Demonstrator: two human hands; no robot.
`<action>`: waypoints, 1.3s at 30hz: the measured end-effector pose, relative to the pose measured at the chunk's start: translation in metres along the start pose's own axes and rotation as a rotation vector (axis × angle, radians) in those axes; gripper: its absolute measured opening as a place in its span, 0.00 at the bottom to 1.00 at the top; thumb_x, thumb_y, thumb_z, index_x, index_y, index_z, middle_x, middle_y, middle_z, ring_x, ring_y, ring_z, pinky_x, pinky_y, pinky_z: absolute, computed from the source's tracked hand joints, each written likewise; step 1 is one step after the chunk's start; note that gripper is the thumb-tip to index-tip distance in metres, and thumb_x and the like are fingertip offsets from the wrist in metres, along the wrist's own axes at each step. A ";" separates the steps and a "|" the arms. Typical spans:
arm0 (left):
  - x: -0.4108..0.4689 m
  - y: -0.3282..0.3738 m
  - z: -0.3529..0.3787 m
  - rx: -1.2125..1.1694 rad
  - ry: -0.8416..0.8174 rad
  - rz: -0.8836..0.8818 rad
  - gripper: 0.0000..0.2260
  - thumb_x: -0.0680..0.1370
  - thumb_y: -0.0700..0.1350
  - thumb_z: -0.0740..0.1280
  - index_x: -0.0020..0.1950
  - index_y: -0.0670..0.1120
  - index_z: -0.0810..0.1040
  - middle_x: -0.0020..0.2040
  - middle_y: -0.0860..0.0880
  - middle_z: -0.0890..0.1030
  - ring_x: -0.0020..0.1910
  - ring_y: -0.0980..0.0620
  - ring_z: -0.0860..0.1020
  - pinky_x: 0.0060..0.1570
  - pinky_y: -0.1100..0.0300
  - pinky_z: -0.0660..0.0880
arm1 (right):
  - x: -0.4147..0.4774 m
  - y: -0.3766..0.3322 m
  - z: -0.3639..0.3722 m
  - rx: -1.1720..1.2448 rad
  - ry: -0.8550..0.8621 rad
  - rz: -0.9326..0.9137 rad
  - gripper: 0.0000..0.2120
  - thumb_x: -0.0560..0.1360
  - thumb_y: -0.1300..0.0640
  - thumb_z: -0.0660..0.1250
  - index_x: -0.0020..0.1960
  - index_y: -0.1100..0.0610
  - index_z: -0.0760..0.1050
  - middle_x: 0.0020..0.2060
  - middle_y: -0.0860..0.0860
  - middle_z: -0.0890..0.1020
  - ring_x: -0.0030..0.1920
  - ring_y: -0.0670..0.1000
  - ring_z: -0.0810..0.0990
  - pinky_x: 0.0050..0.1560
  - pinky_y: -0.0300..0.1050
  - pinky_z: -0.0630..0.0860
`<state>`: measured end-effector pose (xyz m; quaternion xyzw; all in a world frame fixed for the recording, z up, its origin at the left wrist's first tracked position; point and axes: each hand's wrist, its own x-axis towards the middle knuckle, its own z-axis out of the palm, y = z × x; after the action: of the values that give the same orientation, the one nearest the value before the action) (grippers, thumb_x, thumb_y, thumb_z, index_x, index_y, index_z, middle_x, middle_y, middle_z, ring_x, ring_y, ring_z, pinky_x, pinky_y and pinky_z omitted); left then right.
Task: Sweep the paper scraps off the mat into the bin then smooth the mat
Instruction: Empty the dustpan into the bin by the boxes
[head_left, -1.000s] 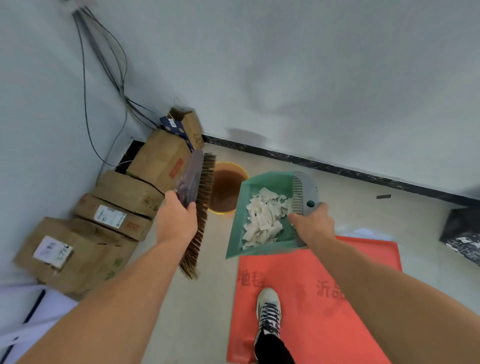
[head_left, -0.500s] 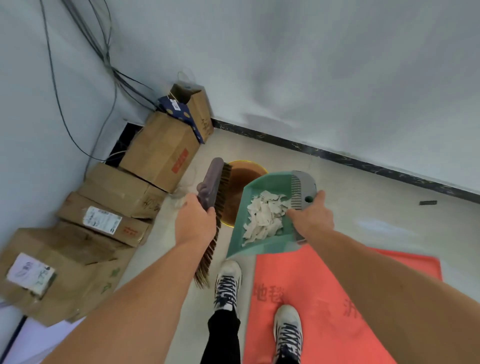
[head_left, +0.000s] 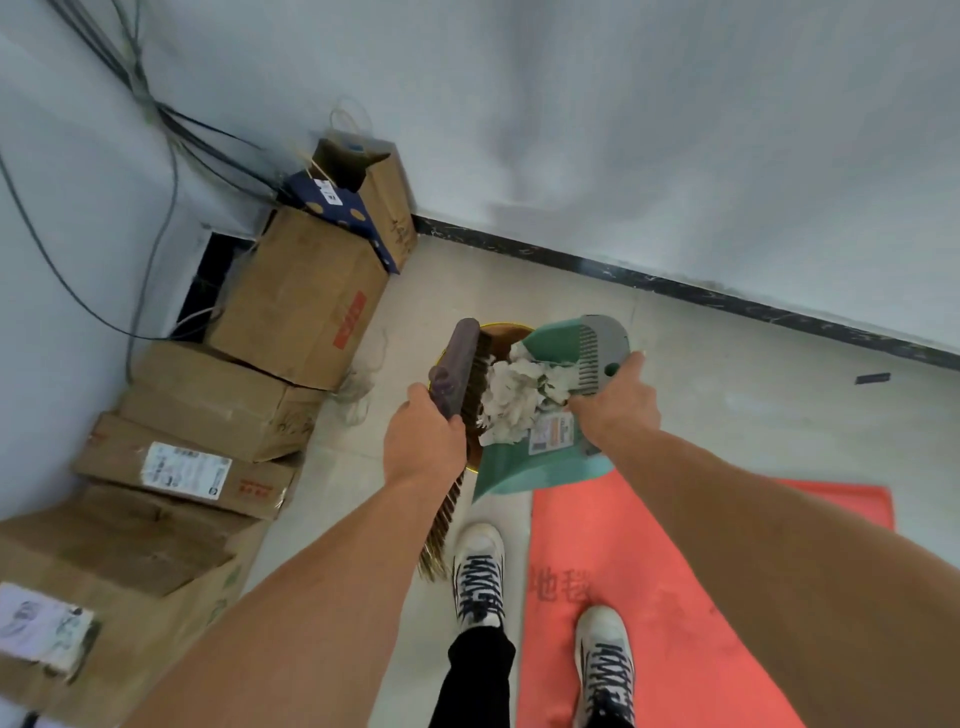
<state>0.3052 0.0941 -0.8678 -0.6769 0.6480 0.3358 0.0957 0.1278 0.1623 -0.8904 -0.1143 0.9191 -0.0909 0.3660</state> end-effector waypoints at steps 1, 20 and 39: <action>0.004 0.000 0.000 0.004 -0.008 0.007 0.12 0.77 0.46 0.65 0.56 0.42 0.68 0.52 0.41 0.78 0.51 0.40 0.76 0.45 0.52 0.70 | 0.003 -0.003 0.003 -0.003 -0.003 0.010 0.30 0.73 0.54 0.71 0.68 0.53 0.57 0.50 0.57 0.73 0.41 0.57 0.76 0.22 0.41 0.67; 0.040 -0.002 -0.002 -0.019 -0.050 0.000 0.13 0.77 0.46 0.65 0.58 0.43 0.67 0.52 0.43 0.77 0.45 0.47 0.71 0.41 0.55 0.70 | 0.000 -0.031 0.026 -0.140 -0.030 -0.075 0.34 0.75 0.58 0.70 0.72 0.51 0.53 0.53 0.58 0.70 0.46 0.61 0.78 0.38 0.58 0.82; 0.035 -0.009 -0.010 -0.055 -0.025 0.010 0.11 0.77 0.45 0.65 0.56 0.43 0.67 0.52 0.42 0.77 0.48 0.44 0.75 0.42 0.53 0.71 | -0.005 -0.029 0.028 -0.117 -0.059 -0.079 0.31 0.75 0.57 0.70 0.70 0.51 0.55 0.51 0.56 0.70 0.43 0.58 0.76 0.27 0.48 0.76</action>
<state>0.3142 0.0617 -0.8831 -0.6719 0.6405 0.3624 0.0833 0.1546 0.1332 -0.8996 -0.1742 0.9064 -0.0482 0.3817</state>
